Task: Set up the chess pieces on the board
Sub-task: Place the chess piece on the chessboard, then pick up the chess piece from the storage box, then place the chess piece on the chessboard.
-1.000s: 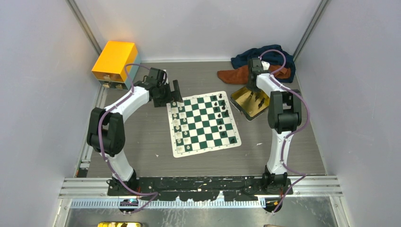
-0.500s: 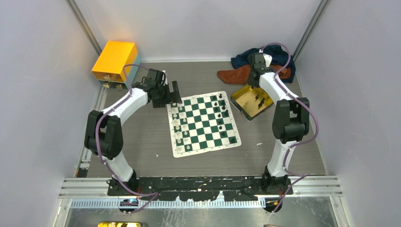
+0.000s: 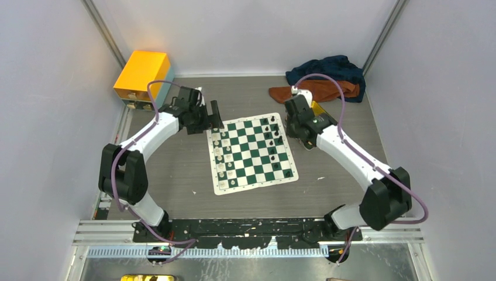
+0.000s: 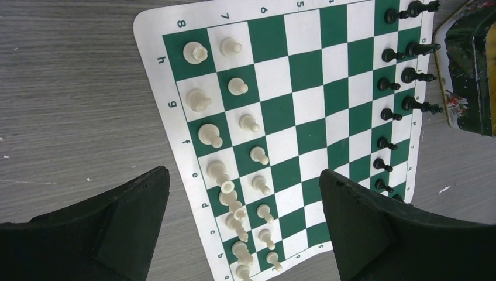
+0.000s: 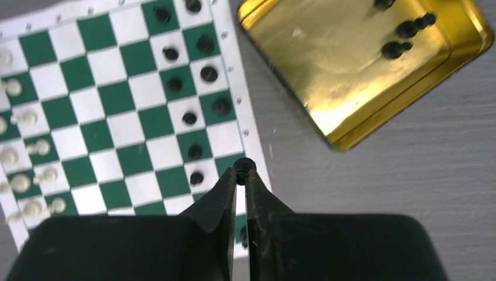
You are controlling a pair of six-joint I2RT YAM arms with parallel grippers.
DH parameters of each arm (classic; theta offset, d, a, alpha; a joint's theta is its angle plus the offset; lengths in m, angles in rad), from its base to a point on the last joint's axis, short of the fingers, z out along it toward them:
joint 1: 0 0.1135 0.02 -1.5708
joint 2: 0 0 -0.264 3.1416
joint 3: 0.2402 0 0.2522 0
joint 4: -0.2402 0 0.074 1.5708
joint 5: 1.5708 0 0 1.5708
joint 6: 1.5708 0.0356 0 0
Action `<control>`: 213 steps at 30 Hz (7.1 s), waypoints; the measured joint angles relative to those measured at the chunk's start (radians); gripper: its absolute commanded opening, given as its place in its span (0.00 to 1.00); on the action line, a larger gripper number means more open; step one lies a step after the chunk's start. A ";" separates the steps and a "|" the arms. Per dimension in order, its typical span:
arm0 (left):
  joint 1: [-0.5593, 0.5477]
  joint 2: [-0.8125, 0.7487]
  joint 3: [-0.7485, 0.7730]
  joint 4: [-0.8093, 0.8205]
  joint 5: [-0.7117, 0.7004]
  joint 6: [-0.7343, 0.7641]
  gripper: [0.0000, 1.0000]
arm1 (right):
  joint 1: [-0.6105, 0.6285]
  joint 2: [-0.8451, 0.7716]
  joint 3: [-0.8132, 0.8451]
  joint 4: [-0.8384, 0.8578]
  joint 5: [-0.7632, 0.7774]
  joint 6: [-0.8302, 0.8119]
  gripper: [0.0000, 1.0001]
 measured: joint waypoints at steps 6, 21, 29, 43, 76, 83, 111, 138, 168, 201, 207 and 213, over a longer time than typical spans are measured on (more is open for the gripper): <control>0.000 -0.027 -0.007 0.000 0.000 -0.003 1.00 | 0.142 -0.124 -0.126 -0.045 0.011 0.050 0.01; 0.000 -0.037 -0.021 -0.001 0.000 -0.005 1.00 | 0.364 -0.155 -0.332 -0.036 0.037 0.159 0.01; 0.000 -0.037 -0.030 0.000 0.000 -0.005 0.99 | 0.393 -0.085 -0.373 0.028 0.041 0.177 0.01; 0.000 -0.037 -0.032 0.000 0.000 -0.005 1.00 | 0.395 -0.023 -0.389 0.109 0.041 0.177 0.01; 0.000 -0.037 -0.051 0.000 0.000 -0.004 1.00 | 0.395 -0.003 -0.424 0.137 0.060 0.212 0.32; 0.000 -0.037 -0.051 0.000 0.000 -0.003 1.00 | 0.395 0.001 -0.424 0.135 0.069 0.224 0.37; 0.000 -0.036 -0.047 0.002 0.003 -0.022 1.00 | -0.130 0.052 -0.031 0.006 0.125 0.094 0.40; 0.000 0.025 -0.046 0.031 0.019 -0.023 1.00 | -0.406 0.410 0.126 0.097 0.046 0.095 0.40; 0.000 0.084 -0.002 0.031 0.020 -0.023 1.00 | -0.441 0.520 0.190 0.111 -0.013 0.098 0.05; 0.000 0.081 -0.002 0.030 0.019 -0.023 1.00 | -0.357 0.369 0.259 0.018 -0.069 0.079 0.01; 0.000 0.071 -0.002 0.031 0.019 -0.023 1.00 | -0.254 0.272 0.243 -0.018 -0.070 0.064 0.01; 0.000 0.070 -0.002 0.031 0.019 -0.024 1.00 | -0.152 0.149 0.153 -0.043 -0.070 0.064 0.01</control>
